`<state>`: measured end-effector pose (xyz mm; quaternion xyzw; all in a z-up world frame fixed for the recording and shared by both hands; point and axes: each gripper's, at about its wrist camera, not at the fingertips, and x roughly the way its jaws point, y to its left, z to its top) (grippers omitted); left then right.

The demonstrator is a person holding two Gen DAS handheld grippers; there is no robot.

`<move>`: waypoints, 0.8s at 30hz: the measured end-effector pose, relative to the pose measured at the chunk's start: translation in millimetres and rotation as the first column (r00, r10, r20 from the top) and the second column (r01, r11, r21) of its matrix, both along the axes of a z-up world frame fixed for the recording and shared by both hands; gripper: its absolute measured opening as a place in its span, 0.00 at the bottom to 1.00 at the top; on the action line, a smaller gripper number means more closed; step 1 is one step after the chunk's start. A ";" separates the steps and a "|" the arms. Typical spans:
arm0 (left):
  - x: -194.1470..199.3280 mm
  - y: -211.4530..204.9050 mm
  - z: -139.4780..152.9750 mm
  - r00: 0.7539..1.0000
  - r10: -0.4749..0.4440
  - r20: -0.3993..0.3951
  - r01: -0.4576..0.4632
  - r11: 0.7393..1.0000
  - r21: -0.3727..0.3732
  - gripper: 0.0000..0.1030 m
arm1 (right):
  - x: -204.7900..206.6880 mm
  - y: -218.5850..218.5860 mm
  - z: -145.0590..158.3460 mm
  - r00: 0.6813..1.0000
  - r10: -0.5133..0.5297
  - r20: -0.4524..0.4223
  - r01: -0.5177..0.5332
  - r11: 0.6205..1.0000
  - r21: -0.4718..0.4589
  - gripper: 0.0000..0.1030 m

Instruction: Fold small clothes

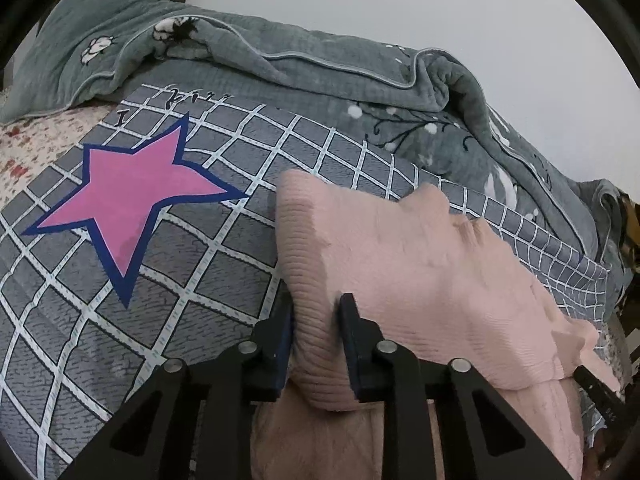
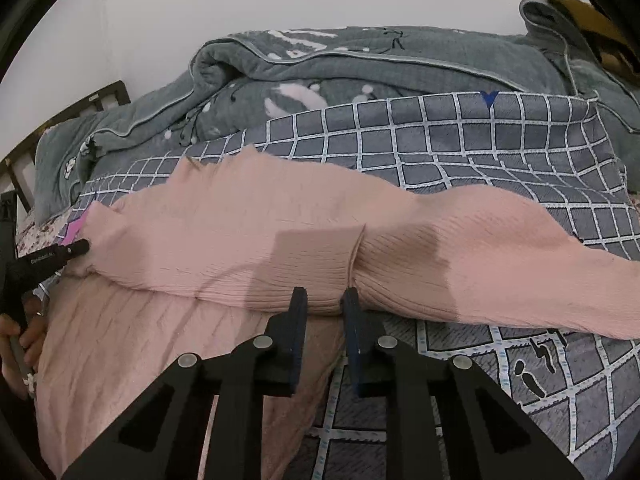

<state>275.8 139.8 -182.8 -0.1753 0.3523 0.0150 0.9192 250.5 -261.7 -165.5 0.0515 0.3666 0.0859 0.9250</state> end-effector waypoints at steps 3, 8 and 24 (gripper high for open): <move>1.1 0.1 -1.2 1.000 -0.001 -0.006 0.001 1.000 -0.006 0.25 | 1.1 -2.5 -1.4 1.000 0.004 -0.002 -0.004 1.000 0.021 0.04; -0.6 1.1 0.8 1.000 -0.006 0.019 0.006 1.000 -0.016 0.25 | -14.9 -13.2 13.0 0.991 -0.035 0.127 0.024 0.996 0.080 0.02; 9.6 -13.6 -2.3 0.998 -0.049 -0.035 0.050 0.998 0.043 0.49 | -6.0 -29.1 12.1 0.999 -0.047 -0.008 0.048 0.994 0.102 0.36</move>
